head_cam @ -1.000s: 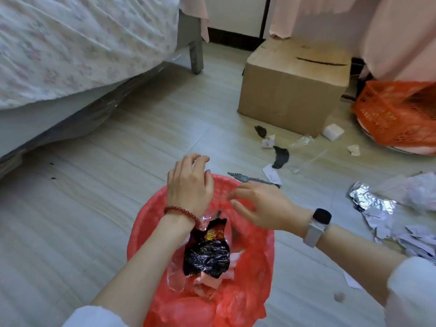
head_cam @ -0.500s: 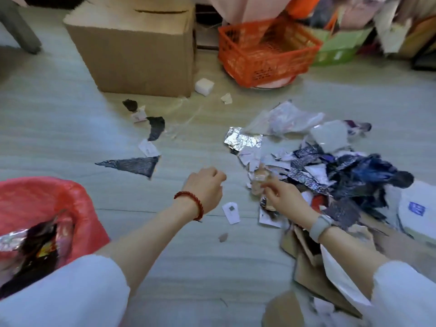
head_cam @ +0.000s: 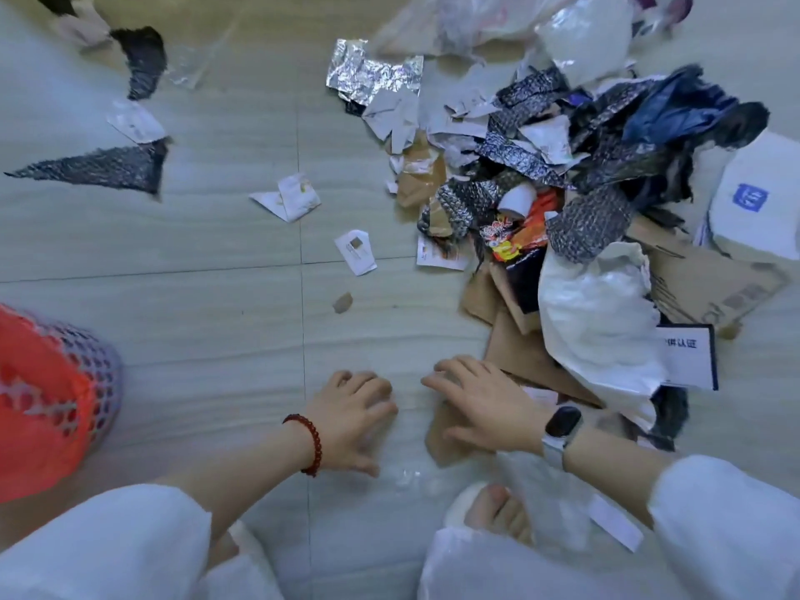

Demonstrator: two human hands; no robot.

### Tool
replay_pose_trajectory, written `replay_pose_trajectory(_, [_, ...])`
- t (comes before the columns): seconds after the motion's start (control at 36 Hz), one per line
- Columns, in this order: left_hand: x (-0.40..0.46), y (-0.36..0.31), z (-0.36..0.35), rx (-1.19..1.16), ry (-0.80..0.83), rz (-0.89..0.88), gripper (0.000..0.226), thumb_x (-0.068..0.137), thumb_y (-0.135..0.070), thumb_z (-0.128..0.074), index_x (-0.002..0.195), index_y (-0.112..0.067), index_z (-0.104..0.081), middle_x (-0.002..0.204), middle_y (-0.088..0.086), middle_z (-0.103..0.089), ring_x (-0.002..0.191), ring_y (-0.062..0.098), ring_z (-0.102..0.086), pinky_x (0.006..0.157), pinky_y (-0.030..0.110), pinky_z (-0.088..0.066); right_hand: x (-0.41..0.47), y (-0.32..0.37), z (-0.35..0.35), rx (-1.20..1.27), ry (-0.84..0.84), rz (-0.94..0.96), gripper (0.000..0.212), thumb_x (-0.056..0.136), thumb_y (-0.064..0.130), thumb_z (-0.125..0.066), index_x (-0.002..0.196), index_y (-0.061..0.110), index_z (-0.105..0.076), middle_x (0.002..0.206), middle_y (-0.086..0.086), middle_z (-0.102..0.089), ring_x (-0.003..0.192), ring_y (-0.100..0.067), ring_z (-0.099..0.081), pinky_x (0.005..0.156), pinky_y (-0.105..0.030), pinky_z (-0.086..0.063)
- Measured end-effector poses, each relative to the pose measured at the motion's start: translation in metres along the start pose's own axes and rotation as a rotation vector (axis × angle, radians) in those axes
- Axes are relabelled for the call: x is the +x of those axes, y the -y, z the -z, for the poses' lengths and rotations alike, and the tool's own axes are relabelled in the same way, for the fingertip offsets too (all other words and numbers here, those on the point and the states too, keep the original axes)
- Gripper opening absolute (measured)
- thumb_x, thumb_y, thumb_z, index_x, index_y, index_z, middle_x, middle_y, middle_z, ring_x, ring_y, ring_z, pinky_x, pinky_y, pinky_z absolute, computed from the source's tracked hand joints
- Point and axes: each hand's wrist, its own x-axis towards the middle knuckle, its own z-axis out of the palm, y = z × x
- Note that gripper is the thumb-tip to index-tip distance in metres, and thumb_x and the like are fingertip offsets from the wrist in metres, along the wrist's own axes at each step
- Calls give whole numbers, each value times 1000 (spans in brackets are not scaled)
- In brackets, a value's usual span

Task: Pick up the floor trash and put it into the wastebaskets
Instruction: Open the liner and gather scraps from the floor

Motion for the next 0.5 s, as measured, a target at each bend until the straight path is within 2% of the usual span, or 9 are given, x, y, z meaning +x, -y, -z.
replay_pose_trajectory(0.03, [0, -2, -7, 43, -22, -45, 78, 41, -79, -58, 102, -32, -51, 112, 0, -56, 105, 21, -46, 84, 35, -40, -5, 0, -5, -24, -45, 4, 72, 65, 54, -65, 127, 23, -43, 125, -6, -52, 112, -24, -51, 85, -35, -48])
replay_pose_trajectory(0.08, [1, -2, -18, 82, -52, -134, 72, 37, -75, -64, 93, -31, -50, 102, -1, -56, 96, 19, -42, 78, 34, -31, -13, -1, -12, -66, -148, 10, 67, 67, 62, -50, 122, 24, -46, 120, -3, -55, 106, -21, -55, 82, -30, -50])
replay_pose_trajectory(0.14, [5, 0, -25, 51, -120, -184, 61, 45, -63, -74, 86, -27, -47, 94, 0, -58, 90, 18, -42, 73, 31, -28, -25, -3, -18, -58, -231, -8, 56, 75, 56, -42, 120, 23, -47, 116, -2, -56, 103, -19, -54, 81, -29, -48])
replay_pose_trajectory(0.19, [11, 0, -29, 13, -240, -211, 42, 58, -47, -77, 77, -23, -48, 86, 0, -58, 83, 17, -42, 68, 29, -28, -39, -7, -21, -50, -291, -44, 44, 81, 45, -44, 117, 20, -47, 112, -2, -57, 99, -19, -51, 79, -29, -40])
replay_pose_trajectory(0.28, [20, -1, -34, 12, -378, -281, 13, 75, -27, -59, 67, -19, -51, 77, 0, -58, 76, 17, -40, 63, 28, -27, -68, -13, -29, -51, -329, -98, 29, 83, 31, -47, 107, 15, -50, 106, -6, -58, 92, -24, -54, 74, -30, -32])
replay_pose_trajectory(0.31, [23, -3, -33, 10, -401, -278, 12, 77, -23, -52, 66, -18, -53, 74, 0, -59, 74, 17, -41, 61, 27, -27, -79, -14, -32, -57, -324, -119, 29, 83, 30, -48, 107, 15, -51, 107, -6, -57, 94, -25, -55, 75, -31, -34])
replay_pose_trajectory(0.39, [35, -7, -26, -59, -463, -234, 11, 77, -17, -43, 68, -17, -50, 69, 0, -60, 67, 16, -44, 50, 26, -37, -108, -16, -45, -122, -256, -227, 48, 77, 42, -52, 120, 21, -48, 123, -7, -52, 113, -26, -48, 83, -38, -47])
replay_pose_trajectory(0.44, [42, -8, -19, -134, -462, -249, 5, 76, -13, -41, 74, -17, -41, 71, 1, -60, 68, 15, -39, 41, 23, -39, -122, -17, -56, -156, -137, -317, 73, 69, 55, -60, 133, 25, -42, 137, -9, -44, 123, -29, -37, 90, -48, -47])
replay_pose_trajectory(0.5, [47, -10, -12, -156, -406, -244, 10, 74, -10, -45, 78, -19, -40, 75, -1, -60, 69, 12, -41, 38, 23, -40, -129, -17, -67, -159, -8, -395, 92, 57, 62, -70, 137, 27, -40, 139, -11, -43, 126, -33, -32, 91, -54, -44])
